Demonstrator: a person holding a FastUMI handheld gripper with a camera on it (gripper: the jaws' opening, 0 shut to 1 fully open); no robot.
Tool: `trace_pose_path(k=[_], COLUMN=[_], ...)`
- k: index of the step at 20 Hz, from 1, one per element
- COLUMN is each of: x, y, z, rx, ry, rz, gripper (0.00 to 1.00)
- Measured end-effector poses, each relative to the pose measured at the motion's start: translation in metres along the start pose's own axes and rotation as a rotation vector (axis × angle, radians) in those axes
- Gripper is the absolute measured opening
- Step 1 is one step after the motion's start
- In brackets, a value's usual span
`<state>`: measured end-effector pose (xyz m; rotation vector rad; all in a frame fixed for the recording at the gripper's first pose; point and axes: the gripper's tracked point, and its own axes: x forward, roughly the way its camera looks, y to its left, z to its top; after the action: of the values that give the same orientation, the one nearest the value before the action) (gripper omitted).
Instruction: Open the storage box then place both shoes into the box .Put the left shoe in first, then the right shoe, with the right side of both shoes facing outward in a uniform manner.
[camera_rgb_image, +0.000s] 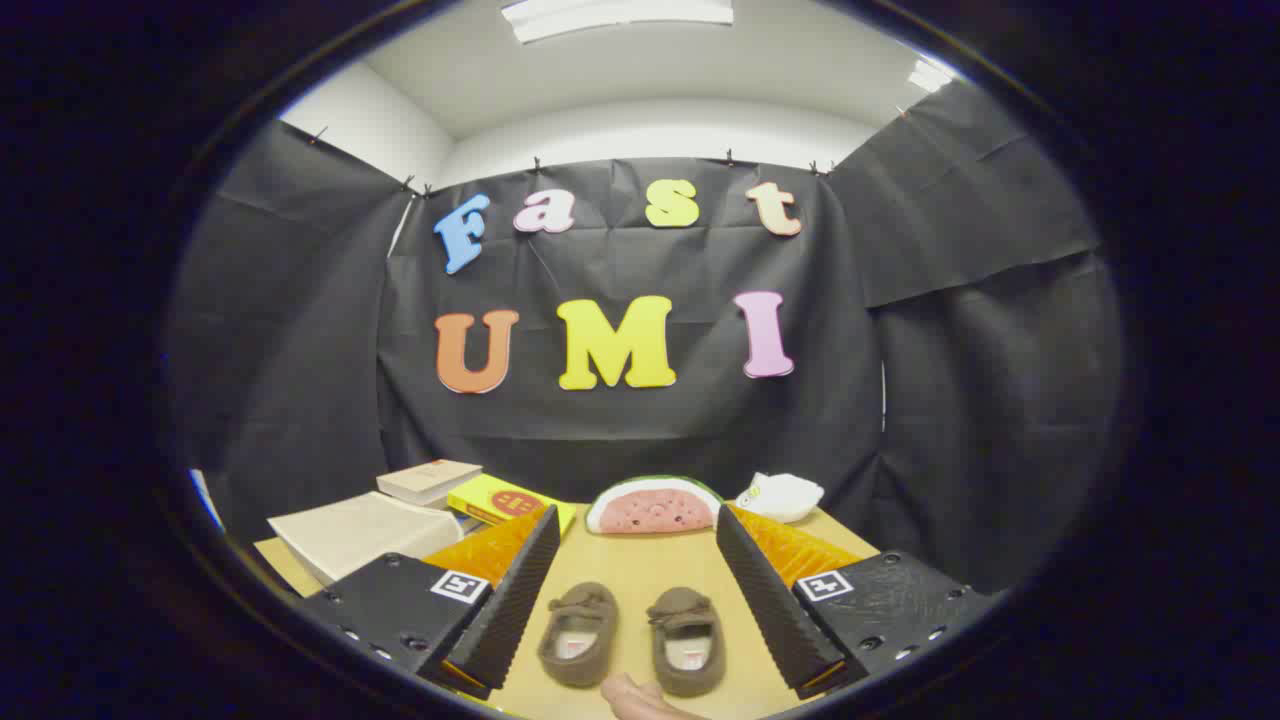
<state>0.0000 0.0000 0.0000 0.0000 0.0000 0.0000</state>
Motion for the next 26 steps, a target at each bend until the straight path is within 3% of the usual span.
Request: trace_pose_path(k=[2,7,12,26], x=[-0.010,-0.029,-0.038,-0.030], y=[0.010,0.049,0.050,0.040], z=[0.002,0.005,0.006,-0.005], rx=[0.013,-0.036,-0.035,-0.019], ry=[0.004,0.020,0.041,0.042], rz=[-0.004,0.077,0.003,-0.039], gripper=[0.96,0.95,0.96,0.96])
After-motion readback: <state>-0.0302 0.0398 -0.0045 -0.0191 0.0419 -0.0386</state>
